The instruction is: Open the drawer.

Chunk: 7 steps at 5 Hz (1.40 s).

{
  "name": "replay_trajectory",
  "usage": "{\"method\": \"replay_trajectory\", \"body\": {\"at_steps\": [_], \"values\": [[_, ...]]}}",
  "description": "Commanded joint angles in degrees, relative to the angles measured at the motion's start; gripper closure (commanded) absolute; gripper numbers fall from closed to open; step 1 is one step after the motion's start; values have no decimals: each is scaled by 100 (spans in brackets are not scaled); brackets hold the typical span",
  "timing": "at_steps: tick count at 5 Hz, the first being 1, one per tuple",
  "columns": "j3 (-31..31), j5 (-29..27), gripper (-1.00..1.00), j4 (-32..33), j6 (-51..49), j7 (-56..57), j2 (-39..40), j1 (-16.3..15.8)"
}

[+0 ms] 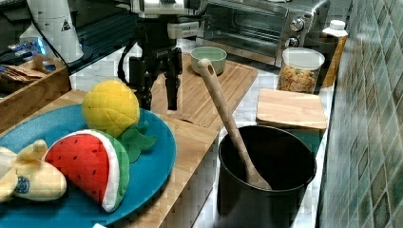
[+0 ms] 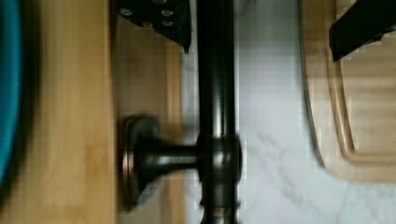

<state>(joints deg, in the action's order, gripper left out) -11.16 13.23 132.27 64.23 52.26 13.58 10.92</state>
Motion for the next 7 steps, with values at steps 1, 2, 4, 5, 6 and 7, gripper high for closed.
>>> {"method": "replay_trajectory", "body": {"at_steps": [1,2,4,5,6,7], "values": [[184,-315,-100,-275,-4,6,555,342],[325,-645,-100,-580,-299,579,836,513],[130,-210,-100,-30,-201,-320,206,67],[-64,157,-100,296,91,-1018,-35,-303],[161,106,-100,471,241,-779,-166,-177],[869,-833,-100,219,-317,257,-80,352]]}}
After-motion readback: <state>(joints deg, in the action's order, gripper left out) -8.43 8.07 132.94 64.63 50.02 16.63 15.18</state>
